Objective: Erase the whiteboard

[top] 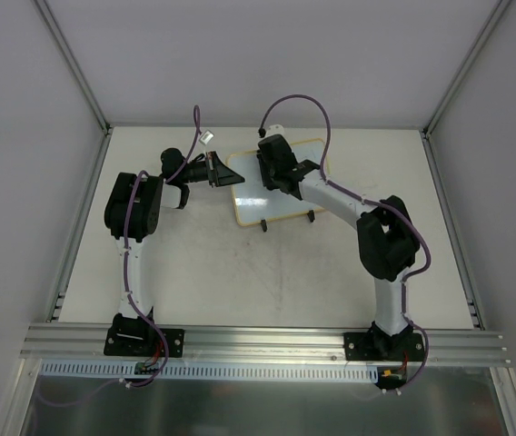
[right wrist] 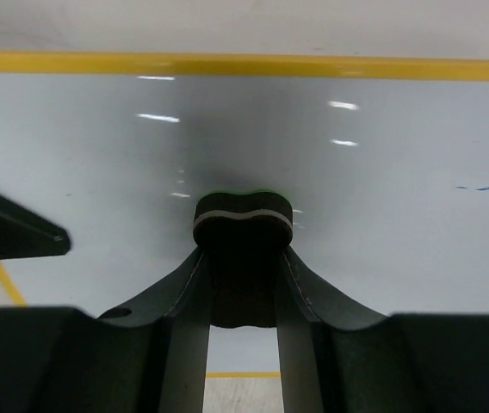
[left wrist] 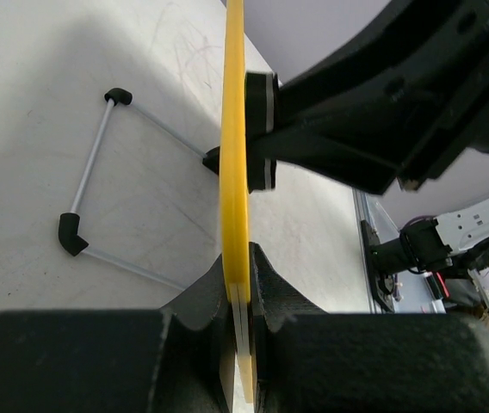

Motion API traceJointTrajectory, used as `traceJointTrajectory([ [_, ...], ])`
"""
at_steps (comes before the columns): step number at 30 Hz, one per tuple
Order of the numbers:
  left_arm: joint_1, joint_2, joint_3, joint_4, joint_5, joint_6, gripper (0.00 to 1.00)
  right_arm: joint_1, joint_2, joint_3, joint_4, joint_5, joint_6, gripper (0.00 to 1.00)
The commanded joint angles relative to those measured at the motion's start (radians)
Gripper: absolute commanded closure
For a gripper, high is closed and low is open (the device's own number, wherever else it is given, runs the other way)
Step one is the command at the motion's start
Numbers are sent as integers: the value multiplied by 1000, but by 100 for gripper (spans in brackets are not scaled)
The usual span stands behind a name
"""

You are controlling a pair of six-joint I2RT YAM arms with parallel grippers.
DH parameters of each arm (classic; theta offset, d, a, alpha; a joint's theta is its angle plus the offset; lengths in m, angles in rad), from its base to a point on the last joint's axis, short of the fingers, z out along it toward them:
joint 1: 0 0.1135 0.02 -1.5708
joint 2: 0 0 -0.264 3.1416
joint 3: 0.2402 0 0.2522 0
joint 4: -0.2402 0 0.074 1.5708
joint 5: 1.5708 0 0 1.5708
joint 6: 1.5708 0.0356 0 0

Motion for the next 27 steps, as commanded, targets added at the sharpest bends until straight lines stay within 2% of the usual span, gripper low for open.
traceJointTrajectory([
  [1, -27, -32, -5, 177, 130, 120, 100, 80, 100, 22, 53, -150, 50, 100],
  [6, -27, -30, -6, 179, 131, 121, 100, 126, 120, 44, 53, -158, 50, 100],
  [14, -27, -32, -8, 182, 131, 121, 100, 126, 120, 38, 53, -136, 50, 100],
  [20, -27, -32, -9, 183, 131, 120, 100, 57, 91, -11, 55, -150, 88, 100],
  [27, -27, -33, -9, 183, 131, 120, 100, -96, 19, -97, 79, -167, 94, 100],
])
